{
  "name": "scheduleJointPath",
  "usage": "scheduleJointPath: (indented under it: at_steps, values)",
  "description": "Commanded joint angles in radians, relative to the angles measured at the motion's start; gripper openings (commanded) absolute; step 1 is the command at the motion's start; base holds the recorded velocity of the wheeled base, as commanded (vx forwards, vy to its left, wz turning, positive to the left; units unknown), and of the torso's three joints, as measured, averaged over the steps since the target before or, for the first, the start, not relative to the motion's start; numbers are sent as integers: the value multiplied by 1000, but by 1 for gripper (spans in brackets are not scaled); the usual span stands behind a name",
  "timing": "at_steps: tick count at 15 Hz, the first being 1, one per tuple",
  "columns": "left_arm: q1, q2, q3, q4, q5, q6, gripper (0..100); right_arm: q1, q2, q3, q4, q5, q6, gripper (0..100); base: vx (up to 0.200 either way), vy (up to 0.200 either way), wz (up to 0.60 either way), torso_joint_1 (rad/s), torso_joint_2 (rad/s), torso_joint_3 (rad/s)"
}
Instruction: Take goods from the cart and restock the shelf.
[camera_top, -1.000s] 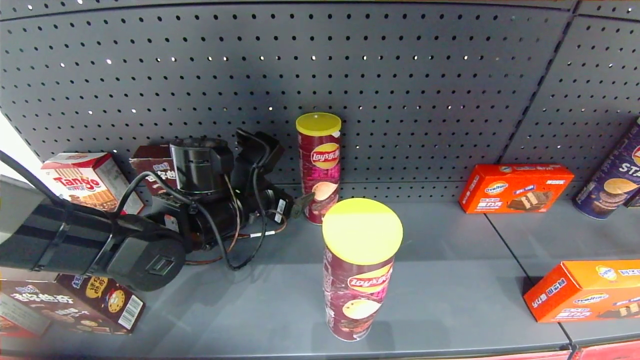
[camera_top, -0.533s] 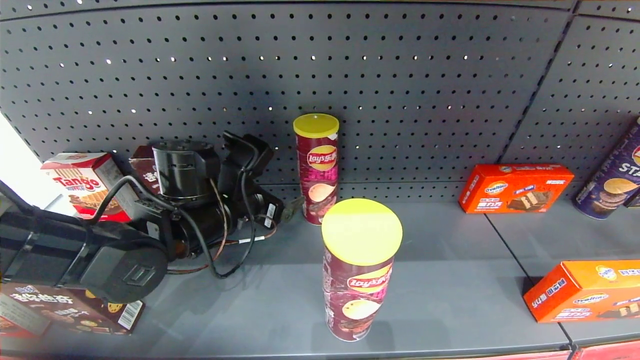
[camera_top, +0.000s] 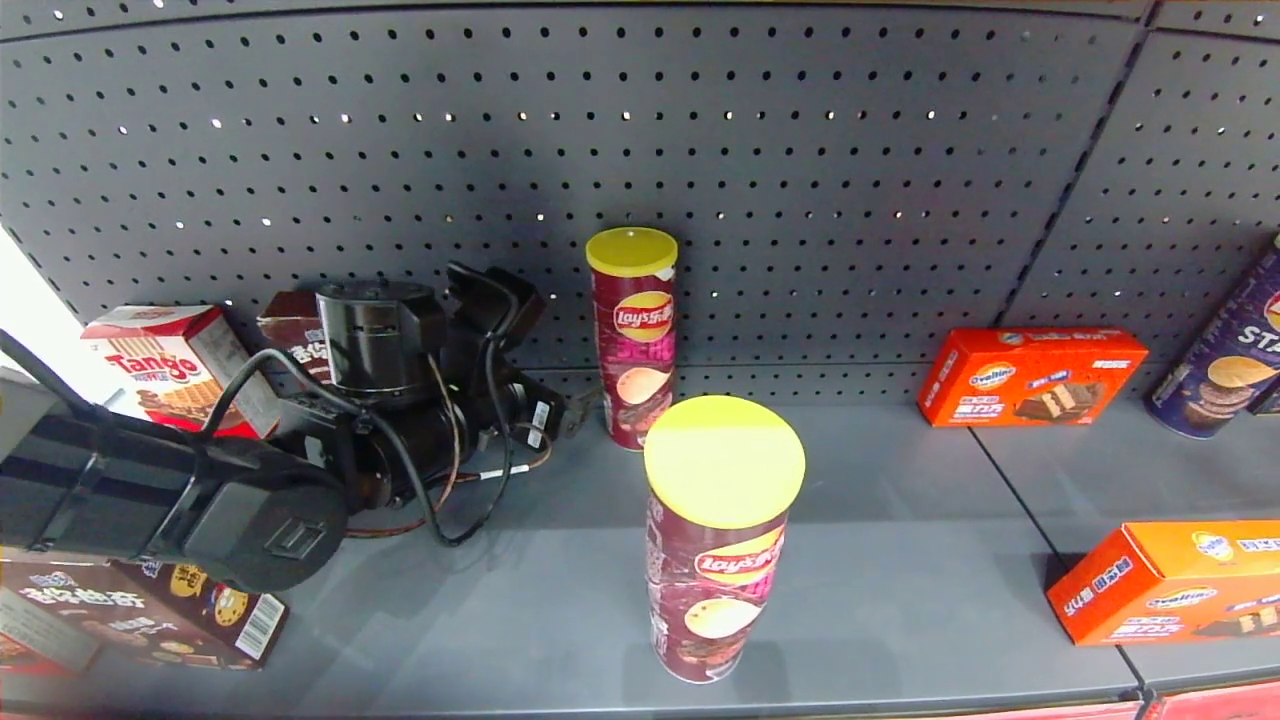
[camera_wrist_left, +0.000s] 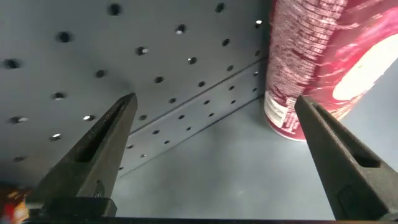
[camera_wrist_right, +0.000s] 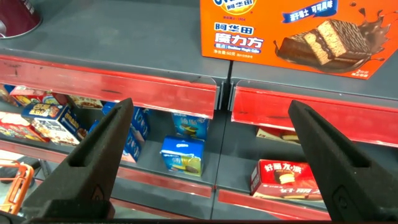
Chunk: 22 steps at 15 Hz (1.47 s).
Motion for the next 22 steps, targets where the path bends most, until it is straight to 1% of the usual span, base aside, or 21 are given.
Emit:
scheduleJointPath:
  at_steps: [1,4,13,15,16,17,18,19,22]
  values:
    - [1,32,-19,-1,0,0,100,0,1,0,1,-1,0,100,0,0,0,0,0,0]
    - [1,50,-34,-1,0,0,100,0,1,0,1,0,0,100,0,0,0,0,0,0]
    - [-2,49,-23,-1,6,0,100,0,1,0,1,0,0,100,0,0,0,0,0,0]
    - [-18,-19,6,1,18,-3,100,0,1,0,1,0,0,100,0,0,0,0,0,0]
    - [-38,-69,41,1,20,-3,100,0,1,0,-1,0,0,100,0,0,0,0,0,0]
    - [-45,-91,55,1,20,-6,100,0,1,0,1,0,0,100,0,0,0,0,0,0]
    - [-63,-152,106,-8,21,-12,100,0,1,0,1,0,0,100,0,0,0,0,0,0]
    - [-61,-181,129,-31,20,-12,100,0,1,0,1,0,0,100,0,0,0,0,0,0]
    - [-78,-290,251,-188,8,-14,100,0,1,0,-1,0,0,100,0,0,0,0,0,0]
